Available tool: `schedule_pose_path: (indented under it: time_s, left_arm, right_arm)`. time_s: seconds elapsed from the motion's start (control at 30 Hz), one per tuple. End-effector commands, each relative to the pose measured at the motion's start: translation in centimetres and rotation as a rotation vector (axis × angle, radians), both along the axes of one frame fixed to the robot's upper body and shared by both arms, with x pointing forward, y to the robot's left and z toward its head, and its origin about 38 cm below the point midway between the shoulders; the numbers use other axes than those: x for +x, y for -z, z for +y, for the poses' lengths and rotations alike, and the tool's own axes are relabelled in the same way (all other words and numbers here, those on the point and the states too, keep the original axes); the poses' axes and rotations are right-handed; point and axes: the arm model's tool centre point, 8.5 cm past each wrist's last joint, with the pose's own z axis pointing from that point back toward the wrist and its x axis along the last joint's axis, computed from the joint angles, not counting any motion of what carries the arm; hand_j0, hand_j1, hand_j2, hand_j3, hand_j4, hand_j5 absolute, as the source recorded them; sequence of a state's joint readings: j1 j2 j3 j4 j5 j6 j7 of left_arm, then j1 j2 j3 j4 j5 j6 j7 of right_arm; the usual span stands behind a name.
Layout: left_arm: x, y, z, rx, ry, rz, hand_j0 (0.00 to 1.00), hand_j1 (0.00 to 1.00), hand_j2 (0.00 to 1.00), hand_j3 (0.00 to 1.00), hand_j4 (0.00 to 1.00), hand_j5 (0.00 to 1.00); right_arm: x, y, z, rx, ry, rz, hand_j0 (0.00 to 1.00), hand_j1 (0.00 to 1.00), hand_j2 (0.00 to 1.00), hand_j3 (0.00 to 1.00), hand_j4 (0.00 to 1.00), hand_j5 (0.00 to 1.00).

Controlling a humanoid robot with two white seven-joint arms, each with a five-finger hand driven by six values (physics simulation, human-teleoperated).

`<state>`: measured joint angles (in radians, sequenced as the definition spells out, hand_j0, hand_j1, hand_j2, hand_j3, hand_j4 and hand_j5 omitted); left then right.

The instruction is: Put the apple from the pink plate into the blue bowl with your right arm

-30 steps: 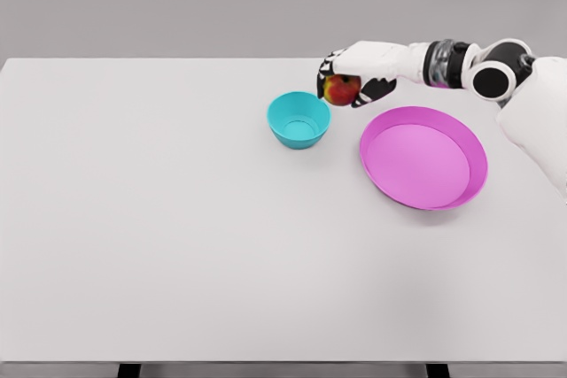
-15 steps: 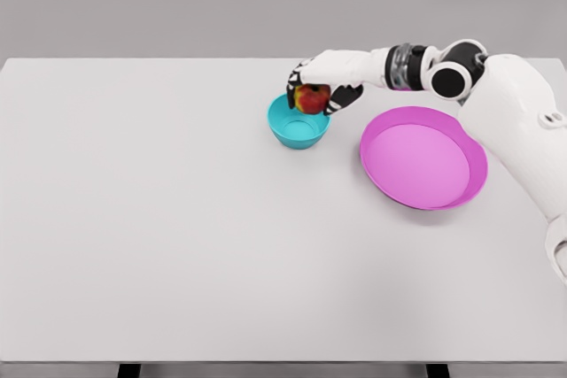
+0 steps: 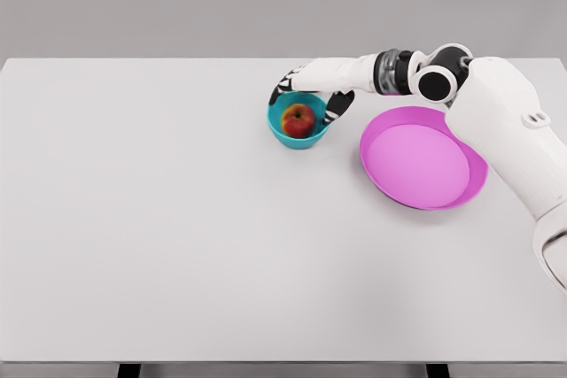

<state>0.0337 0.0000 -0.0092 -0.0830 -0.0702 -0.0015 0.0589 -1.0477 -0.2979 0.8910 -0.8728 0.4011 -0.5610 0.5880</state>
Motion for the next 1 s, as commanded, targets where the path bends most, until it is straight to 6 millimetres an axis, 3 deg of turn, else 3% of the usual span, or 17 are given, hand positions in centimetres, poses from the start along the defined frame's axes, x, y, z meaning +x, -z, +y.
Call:
schedule_pose_path:
  time_s: [0.0,0.2,0.33,0.37,0.4,0.47,0.57,0.7,0.77,0.83,0.97]
  left_arm:
    - [0.0,0.0,0.0,0.001,0.000,0.000,1.00,1.00,1.00,1.00,1.00,1.00]
    - [0.0,0.0,0.0,0.001,0.000,0.000,1.00,1.00,1.00,1.00,1.00,1.00]
    - [0.0,0.0,0.0,0.001,0.000,0.000,1.00,1.00,1.00,1.00,1.00,1.00]
    - [0.0,0.0,0.0,0.001,0.000,0.000,1.00,1.00,1.00,1.00,1.00,1.00]
    - [0.0,0.0,0.0,-0.001,0.000,0.000,1.00,1.00,1.00,1.00,1.00,1.00]
    - [0.0,0.0,0.0,-0.001,0.000,0.000,1.00,1.00,1.00,1.00,1.00,1.00]
    - [0.0,0.0,0.0,0.001,-0.001,0.000,1.00,1.00,1.00,1.00,1.00,1.00]
    - [0.0,0.0,0.0,-0.001,-0.001,0.000,1.00,1.00,1.00,1.00,1.00,1.00]
    - [0.0,0.0,0.0,0.001,0.000,0.000,1.00,1.00,1.00,1.00,1.00,1.00]
    - [0.0,0.0,0.0,0.001,0.000,0.000,1.00,1.00,1.00,1.00,1.00,1.00]
    - [0.0,0.0,0.0,-0.001,0.000,0.000,1.00,1.00,1.00,1.00,1.00,1.00]
  right_arm:
    - [0.0,-0.1,0.0,0.006,0.003,0.002,1.00,1.00,1.00,1.00,1.00,1.00]
    - [0.5,-2.6,-0.7,0.017,-0.002,-0.048,1.00,1.00,1.00,1.00,1.00,1.00]
    - [0.7,-8.1,-8.8,0.102,0.098,-0.160,1.00,1.00,1.00,1.00,1.00,1.00]
    - [0.7,-8.4,-10.2,0.111,0.125,-0.166,1.00,1.00,1.00,1.00,1.00,1.00]
    - [0.5,-9.2,-13.3,0.175,0.192,-0.175,1.00,1.00,1.00,1.00,1.00,1.00]
    - [-0.1,-9.8,-17.5,0.279,0.280,-0.185,1.00,1.00,1.00,1.00,1.00,1.00]
    - [-1.9,-8.5,-22.7,0.449,0.406,-0.195,1.00,1.00,1.00,1.00,1.00,1.00]
    - [-5.8,-6.1,-24.3,0.467,0.415,-0.215,1.00,1.00,1.00,1.00,1.00,1.00]
    - [-7.0,-4.2,-24.0,0.458,0.410,-0.188,1.00,1.00,1.00,1.00,1.00,1.00]
    - [-8.2,-3.1,-24.9,0.466,0.435,-0.180,1.00,1.00,1.00,1.00,1.00,1.00]
    - [-9.4,-2.9,-25.3,0.457,0.434,-0.190,1.00,1.00,1.00,1.00,1.00,1.00]
